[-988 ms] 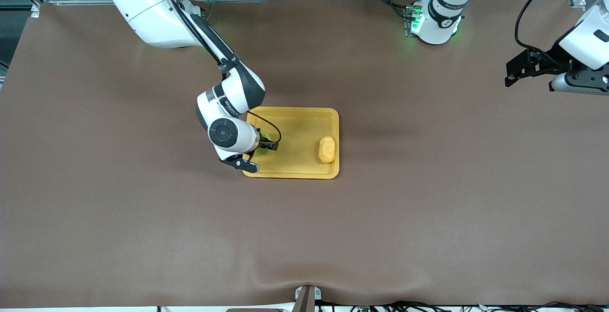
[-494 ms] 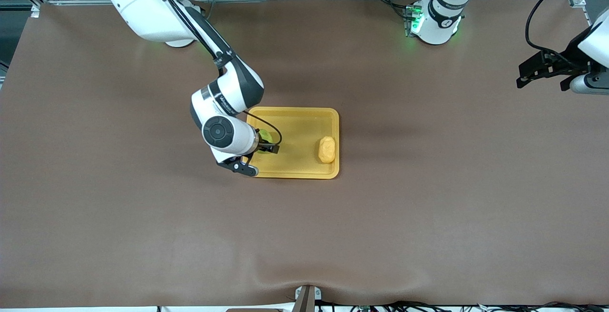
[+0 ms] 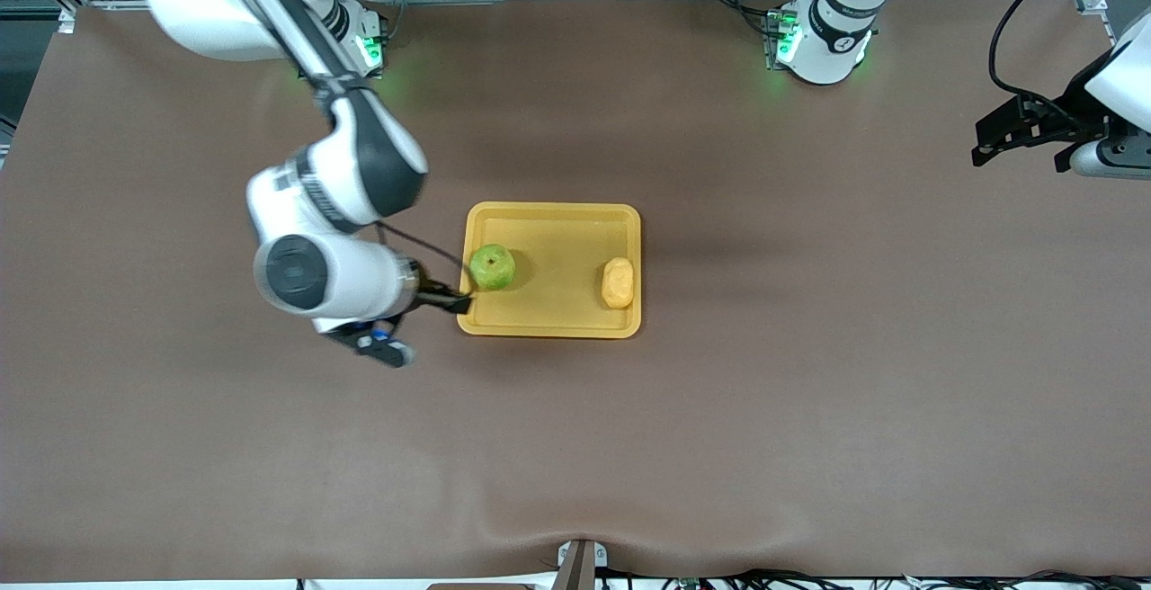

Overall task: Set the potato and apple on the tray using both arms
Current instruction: 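Lower the apple onto the tray and open the right gripper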

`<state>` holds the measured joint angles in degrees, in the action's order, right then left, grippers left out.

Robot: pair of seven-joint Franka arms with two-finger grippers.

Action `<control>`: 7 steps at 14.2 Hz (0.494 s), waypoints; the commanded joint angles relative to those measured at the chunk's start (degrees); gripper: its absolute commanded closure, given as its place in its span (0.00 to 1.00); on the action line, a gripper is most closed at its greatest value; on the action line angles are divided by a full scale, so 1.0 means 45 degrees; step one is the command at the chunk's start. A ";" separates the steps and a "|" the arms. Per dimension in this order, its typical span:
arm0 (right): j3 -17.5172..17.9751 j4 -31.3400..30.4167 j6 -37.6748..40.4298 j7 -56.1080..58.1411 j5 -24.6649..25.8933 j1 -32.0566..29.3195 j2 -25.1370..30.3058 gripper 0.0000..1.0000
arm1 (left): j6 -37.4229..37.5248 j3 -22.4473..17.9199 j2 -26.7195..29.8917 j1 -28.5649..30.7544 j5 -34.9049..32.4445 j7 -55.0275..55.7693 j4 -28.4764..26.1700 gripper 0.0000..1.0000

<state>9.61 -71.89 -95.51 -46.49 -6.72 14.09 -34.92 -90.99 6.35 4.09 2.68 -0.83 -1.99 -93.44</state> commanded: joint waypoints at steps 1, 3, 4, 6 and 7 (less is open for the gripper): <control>0.0071 0.1188 0.1202 0.0058 -0.0128 -0.0610 -0.0072 0.00 | 0.0104 0.0054 0.0068 -0.0028 0.0145 -0.0124 0.0022 0.00; 0.0051 0.1677 0.1633 0.0057 -0.0069 -0.1020 -0.0033 0.00 | 0.0104 0.0209 0.0029 -0.0048 0.0165 -0.0104 0.0022 0.00; 0.0032 0.1931 0.1867 0.0057 -0.0049 -0.1409 0.0006 0.00 | 0.0104 0.0307 0.0009 -0.0048 0.0165 -0.0104 0.0022 0.00; 0.0032 0.2187 0.2239 0.0057 -0.0049 -0.2015 0.0297 0.00 | 0.0104 0.0521 0.0029 -0.0067 0.0126 -0.0163 0.0061 0.00; 0.0051 0.2187 0.2395 0.0057 -0.0049 -0.2270 0.0434 0.00 | 0.0085 0.0793 0.0048 -0.0029 0.0106 -0.0085 0.0061 0.00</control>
<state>9.13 -62.68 -86.84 -46.35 -6.66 6.51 -34.52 -90.98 8.30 4.07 2.38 -0.71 -1.99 -93.50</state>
